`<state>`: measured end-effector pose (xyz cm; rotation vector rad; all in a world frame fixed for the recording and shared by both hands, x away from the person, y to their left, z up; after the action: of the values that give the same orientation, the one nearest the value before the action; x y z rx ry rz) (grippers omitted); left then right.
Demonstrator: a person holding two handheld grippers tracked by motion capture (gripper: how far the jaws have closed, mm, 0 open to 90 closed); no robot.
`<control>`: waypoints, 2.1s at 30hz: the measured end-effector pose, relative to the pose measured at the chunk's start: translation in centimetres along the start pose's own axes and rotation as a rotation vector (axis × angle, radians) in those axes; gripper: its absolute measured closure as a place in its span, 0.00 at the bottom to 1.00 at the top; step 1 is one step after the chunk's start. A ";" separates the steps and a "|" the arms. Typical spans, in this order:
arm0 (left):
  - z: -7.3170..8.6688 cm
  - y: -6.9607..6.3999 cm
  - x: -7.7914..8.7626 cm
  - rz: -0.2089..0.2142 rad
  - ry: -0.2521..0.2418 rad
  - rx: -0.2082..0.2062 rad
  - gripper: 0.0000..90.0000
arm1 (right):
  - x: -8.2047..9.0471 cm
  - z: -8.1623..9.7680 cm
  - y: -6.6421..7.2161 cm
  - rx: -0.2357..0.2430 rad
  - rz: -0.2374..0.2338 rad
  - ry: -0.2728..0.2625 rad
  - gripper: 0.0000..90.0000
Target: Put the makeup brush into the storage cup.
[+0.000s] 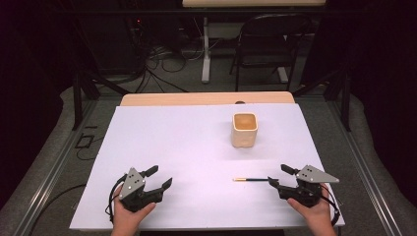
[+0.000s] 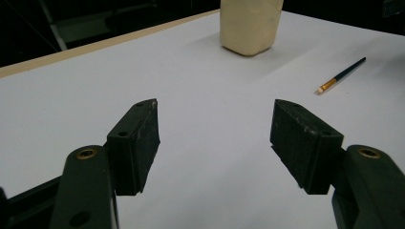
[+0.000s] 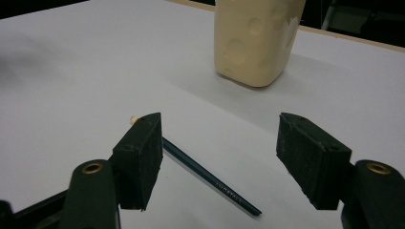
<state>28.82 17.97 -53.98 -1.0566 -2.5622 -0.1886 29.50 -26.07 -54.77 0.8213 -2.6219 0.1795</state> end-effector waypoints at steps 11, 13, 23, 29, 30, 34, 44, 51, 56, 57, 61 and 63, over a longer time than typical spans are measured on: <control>0.0 -0.1 -0.2 0.004 0.004 -0.008 0.38 | 0.3 -0.1 0.0 0.009 0.002 -0.001 0.36; 0.0 -0.2 -0.3 0.006 0.003 -0.012 0.38 | 0.1 -0.1 0.0 0.007 -0.001 -0.012 0.37; -0.2 -0.5 -0.6 0.015 0.020 -0.025 0.38 | -0.2 -0.2 0.4 -0.002 -0.013 0.023 0.39; -0.5 -0.3 -0.9 0.039 0.060 -0.028 0.38 | -0.5 -1.0 0.7 0.020 -0.024 0.025 0.38; -0.6 -0.3 -1.0 0.048 0.065 -0.025 0.38 | -0.5 -1.0 0.7 0.019 -0.031 0.032 0.38; -0.8 -0.3 -1.2 0.066 0.089 -0.023 0.38 | -0.6 -0.9 0.7 0.021 -0.045 0.054 0.38; -2.2 -0.3 -1.4 0.119 0.147 0.018 0.35 | -0.3 -2.1 0.5 0.002 -0.105 0.084 0.35; -2.6 -0.2 -1.3 0.127 0.167 0.011 0.34 | -0.2 -2.5 0.3 0.004 -0.116 0.106 0.31; -2.8 -0.1 -1.4 0.135 0.176 0.012 0.34 | -0.2 -2.6 0.5 0.023 -0.125 0.124 0.28; -2.8 -0.1 -1.4 0.137 0.176 0.014 0.34 | -0.2 -2.6 0.5 0.027 -0.126 0.125 0.27; -2.9 0.0 -1.5 0.145 0.193 -0.006 0.34 | -0.3 -2.5 0.5 0.034 -0.135 0.145 0.27; -3.0 0.0 -1.6 0.150 0.200 -0.020 0.34 | -0.3 -2.5 0.5 0.038 -0.139 0.157 0.27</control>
<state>30.63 16.16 -51.83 -1.1695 -2.2981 -0.2662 30.26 -24.94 -52.64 0.9583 -2.4128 0.2456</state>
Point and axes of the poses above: each handheld gripper's, and its own axes: x roughly backward along the jaws, z roughly out of its underside, y roughly to its left, the point moved 4 cm from there along -x, roughly forward along the jaws, and after that the axes turned 3 degrees about z, right-handed, at the moved point
